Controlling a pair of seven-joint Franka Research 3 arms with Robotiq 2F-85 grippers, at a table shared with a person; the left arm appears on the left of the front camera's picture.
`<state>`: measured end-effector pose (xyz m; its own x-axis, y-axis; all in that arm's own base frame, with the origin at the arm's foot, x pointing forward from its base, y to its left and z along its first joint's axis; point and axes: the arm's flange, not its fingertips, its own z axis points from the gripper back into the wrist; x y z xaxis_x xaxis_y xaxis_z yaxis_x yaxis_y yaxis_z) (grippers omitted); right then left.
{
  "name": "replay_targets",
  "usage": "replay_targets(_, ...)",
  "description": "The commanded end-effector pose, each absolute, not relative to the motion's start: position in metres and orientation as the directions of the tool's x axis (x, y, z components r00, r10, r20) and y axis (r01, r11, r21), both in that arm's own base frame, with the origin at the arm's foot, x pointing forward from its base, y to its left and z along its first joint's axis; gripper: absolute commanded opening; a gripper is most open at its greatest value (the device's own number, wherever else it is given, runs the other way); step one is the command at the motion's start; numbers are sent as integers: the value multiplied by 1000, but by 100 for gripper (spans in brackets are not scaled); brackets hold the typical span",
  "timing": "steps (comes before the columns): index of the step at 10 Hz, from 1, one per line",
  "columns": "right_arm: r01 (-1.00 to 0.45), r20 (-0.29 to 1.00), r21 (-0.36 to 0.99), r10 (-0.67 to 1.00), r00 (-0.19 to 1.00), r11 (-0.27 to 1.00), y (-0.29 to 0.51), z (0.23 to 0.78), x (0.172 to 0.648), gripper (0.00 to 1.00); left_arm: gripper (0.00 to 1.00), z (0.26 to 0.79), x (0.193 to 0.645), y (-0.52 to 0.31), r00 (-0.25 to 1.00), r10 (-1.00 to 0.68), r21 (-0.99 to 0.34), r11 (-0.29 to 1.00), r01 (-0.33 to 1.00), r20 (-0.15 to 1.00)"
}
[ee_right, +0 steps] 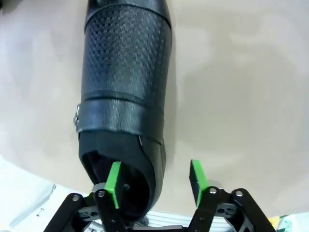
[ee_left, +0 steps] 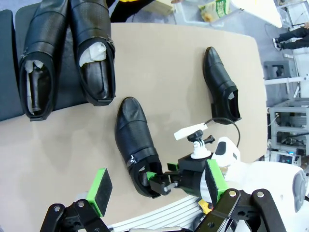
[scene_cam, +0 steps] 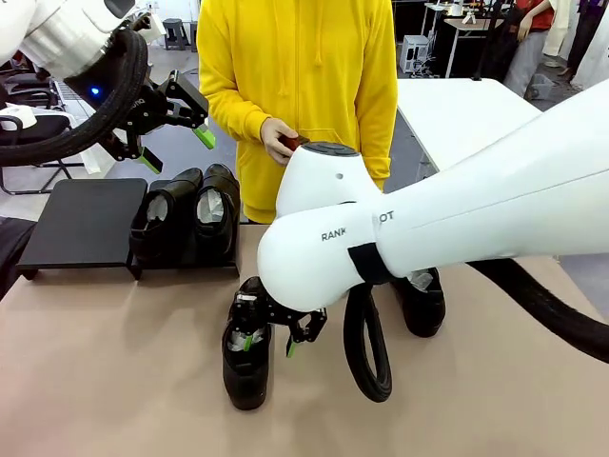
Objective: Organize the shoes by placing them on the stand.
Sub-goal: Pick up one Shoe and place it in the middle of the table, then place the Shoe from the middle of the table onto the Shoes Stand.
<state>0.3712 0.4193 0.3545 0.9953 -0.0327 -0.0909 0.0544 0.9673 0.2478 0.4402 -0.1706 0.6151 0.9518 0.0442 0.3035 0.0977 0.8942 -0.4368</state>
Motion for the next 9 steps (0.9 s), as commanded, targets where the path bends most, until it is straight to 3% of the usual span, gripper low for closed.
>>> replay_targets(1,35,-111,262,-6,994,965,401,377,345,100,100,615,440,-170,948,44,-441,891,105,315)
replay_targets(2,54,-91,248,-33,995,967,419,355,371,100,100,615,440,-170,948,44,-441,891,105,315)
replay_targets(9,54,-91,248,-33,995,967,419,355,371,100,100,615,440,-170,948,44,-441,891,105,315)
